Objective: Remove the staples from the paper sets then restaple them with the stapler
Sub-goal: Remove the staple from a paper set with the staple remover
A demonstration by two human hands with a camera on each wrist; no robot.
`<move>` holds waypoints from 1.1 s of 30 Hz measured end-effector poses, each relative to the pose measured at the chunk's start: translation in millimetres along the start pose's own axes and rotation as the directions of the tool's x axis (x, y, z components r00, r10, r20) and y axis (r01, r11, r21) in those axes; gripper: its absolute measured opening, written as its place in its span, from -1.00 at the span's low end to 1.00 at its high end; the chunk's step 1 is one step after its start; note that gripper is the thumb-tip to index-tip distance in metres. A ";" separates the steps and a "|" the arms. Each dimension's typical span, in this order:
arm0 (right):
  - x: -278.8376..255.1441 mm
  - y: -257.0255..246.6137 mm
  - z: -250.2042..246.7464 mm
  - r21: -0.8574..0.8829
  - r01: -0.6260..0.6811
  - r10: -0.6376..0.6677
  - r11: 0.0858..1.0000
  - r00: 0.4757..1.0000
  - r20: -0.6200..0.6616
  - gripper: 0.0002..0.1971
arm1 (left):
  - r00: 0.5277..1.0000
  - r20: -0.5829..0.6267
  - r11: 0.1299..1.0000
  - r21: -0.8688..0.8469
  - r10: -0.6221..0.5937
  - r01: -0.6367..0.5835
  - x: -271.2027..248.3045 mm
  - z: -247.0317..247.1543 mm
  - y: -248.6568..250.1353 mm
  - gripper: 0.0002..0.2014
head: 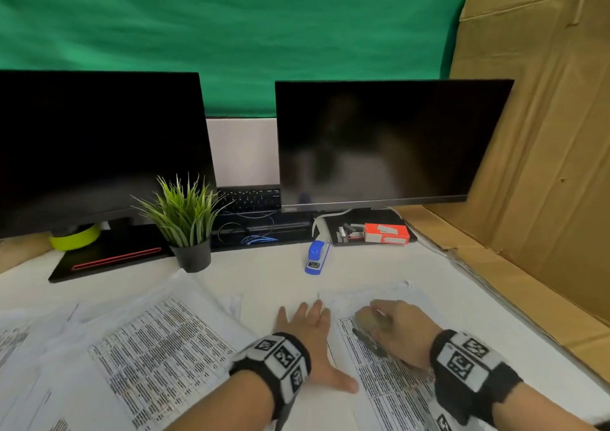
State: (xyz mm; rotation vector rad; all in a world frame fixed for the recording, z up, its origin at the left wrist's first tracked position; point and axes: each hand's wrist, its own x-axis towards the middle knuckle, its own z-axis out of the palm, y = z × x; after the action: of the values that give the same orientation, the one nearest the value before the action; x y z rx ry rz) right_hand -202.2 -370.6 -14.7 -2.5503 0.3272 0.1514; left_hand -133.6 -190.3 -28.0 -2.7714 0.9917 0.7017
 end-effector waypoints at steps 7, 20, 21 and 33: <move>45.8 -23.7 24.3 -0.280 0.068 -0.071 0.958 0.997 0.001 -0.64 | 0.999 0.050 1.000 0.007 0.002 -0.003 10.7 -3.2 -2.1 0.33; 63.3 -51.1 26.3 -0.366 -0.004 0.007 0.931 1.000 0.008 -0.64 | 0.998 -0.048 0.999 0.024 0.029 -0.028 15.1 7.1 -4.5 0.29; 66.0 -53.4 27.4 -0.364 -0.024 0.025 0.931 1.000 -0.001 -0.65 | 0.998 -0.051 0.999 0.024 0.031 -0.030 14.7 7.8 -4.4 0.29; 58.2 -35.9 -10.1 -0.115 0.027 -0.034 0.993 0.998 -0.058 -0.62 | 0.996 -0.042 0.983 0.165 0.083 -0.075 -2.8 -7.3 -9.1 0.14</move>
State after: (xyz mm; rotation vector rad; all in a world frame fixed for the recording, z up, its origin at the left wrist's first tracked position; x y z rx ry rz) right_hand -136.3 -358.5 2.2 -2.6757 0.3101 0.0839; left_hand -127.0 -183.5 -20.7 -2.6319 1.1202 0.5381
